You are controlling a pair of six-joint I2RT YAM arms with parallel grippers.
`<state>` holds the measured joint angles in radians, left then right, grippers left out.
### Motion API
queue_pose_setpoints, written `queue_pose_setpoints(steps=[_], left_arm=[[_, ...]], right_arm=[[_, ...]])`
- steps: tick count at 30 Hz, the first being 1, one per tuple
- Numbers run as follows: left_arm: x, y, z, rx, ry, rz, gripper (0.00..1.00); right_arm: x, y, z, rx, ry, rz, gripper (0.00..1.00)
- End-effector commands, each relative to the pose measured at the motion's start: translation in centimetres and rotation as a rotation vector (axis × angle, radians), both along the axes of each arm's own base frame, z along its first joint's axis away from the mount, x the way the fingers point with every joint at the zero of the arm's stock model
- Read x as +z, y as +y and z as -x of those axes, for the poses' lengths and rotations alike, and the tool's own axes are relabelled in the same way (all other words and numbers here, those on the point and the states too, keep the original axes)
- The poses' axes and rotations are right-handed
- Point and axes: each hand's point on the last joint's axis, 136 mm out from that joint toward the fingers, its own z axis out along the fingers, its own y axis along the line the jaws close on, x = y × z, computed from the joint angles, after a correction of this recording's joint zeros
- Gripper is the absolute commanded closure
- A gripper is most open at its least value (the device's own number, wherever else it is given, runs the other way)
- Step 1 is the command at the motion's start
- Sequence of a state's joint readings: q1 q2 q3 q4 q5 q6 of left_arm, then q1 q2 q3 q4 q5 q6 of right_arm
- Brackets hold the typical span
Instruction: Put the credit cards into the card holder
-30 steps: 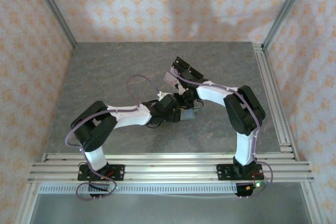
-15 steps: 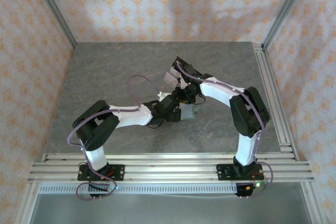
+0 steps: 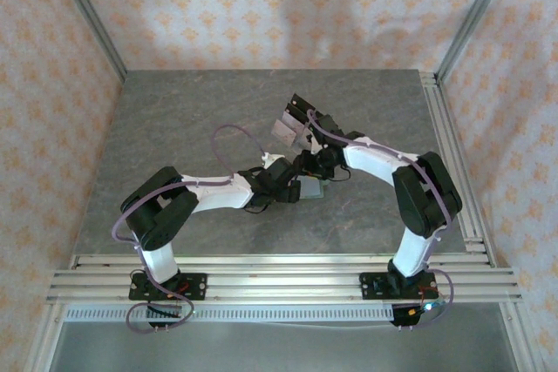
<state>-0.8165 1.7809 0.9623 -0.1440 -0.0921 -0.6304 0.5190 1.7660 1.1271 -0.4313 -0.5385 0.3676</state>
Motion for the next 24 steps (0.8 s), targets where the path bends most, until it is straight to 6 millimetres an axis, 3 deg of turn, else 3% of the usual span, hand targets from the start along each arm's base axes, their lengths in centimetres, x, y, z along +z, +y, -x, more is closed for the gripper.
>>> queue_pose_setpoints(steps=[1, 14, 24], left_arm=[[-0.9, 1.3, 0.8, 0.013, 0.025, -0.050, 0.00], [-0.7, 1.3, 0.8, 0.010, 0.023, -0.051, 0.00], [1.3, 1.2, 0.8, 0.008, -0.006, -0.012, 0.00]], right_arm=[[-0.8, -0.5, -0.2, -0.032, -0.010, 0.018, 0.54], [-2.9, -0.3, 0.1, -0.030, 0.030, 0.012, 0.54], [-1.2, 1.9, -0.3, 0.015, 0.013, -0.106, 0.55]])
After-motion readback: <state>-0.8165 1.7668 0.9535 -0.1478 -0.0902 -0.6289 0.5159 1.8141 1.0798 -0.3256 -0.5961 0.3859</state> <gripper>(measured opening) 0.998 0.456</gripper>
